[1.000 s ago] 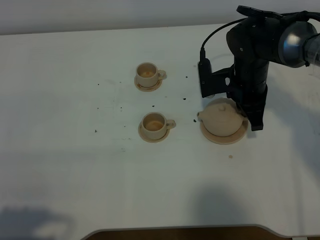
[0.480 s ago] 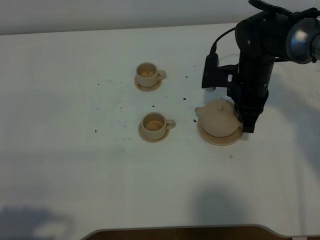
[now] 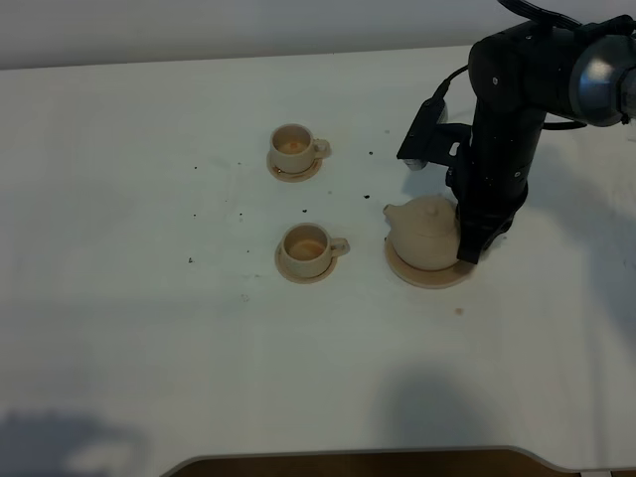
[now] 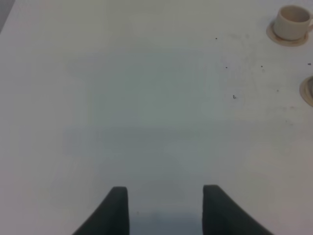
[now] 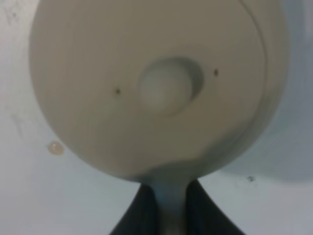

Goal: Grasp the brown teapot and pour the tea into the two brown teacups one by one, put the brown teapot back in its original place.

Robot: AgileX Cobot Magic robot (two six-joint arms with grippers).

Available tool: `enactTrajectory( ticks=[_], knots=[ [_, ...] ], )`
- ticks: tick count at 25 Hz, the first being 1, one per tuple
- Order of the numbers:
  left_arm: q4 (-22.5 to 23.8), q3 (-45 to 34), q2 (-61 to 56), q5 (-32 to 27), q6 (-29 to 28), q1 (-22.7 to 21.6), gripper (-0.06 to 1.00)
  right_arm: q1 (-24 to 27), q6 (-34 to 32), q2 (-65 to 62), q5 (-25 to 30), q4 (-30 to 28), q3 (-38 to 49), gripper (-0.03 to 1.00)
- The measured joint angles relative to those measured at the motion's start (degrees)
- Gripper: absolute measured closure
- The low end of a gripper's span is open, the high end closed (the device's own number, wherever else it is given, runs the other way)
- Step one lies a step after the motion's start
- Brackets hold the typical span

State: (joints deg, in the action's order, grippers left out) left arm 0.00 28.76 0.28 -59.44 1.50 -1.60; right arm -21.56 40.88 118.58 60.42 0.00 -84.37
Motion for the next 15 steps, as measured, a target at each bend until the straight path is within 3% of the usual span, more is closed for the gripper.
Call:
enactTrajectory(
  ticks=[15],
  knots=[
    [0.0,0.0,0.0,0.0,0.0,0.0,0.58,-0.1,-15.5,0.0,0.9,2.2,0.0,0.85]
  ],
)
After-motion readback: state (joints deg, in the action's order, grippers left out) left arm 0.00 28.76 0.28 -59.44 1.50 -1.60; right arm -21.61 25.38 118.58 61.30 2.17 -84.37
